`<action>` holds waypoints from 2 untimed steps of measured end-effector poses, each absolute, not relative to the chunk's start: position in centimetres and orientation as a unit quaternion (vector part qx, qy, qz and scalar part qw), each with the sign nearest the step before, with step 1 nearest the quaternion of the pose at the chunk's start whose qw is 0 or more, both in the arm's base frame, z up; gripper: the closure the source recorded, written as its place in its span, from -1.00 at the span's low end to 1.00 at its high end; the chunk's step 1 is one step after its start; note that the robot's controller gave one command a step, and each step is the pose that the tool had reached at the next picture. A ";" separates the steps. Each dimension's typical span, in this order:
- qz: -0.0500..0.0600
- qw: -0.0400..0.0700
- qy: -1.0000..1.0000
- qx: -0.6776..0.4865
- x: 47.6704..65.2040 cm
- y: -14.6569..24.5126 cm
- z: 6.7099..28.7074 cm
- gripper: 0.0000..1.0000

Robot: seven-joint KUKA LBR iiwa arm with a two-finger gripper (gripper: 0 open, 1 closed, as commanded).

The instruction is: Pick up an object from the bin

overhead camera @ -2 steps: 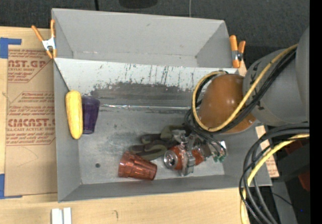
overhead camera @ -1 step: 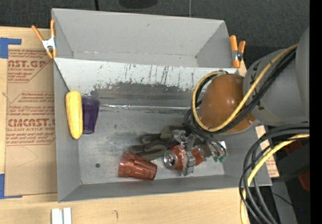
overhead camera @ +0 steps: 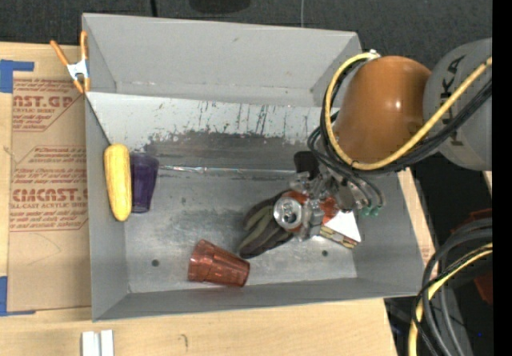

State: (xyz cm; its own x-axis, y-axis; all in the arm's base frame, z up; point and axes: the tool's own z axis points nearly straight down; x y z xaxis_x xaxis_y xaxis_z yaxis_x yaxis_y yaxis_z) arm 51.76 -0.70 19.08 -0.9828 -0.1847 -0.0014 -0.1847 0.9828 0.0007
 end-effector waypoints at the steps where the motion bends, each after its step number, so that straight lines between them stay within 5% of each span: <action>1: 0.001 0.001 0.996 -0.093 51.8 -0.7 19.1 1.00; 2: 0.000 0.002 0.995 -0.104 53.7 -0.9 29.1 1.00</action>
Offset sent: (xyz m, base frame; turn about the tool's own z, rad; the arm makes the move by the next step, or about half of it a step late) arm 0.0191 -0.0032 0.1008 -0.0217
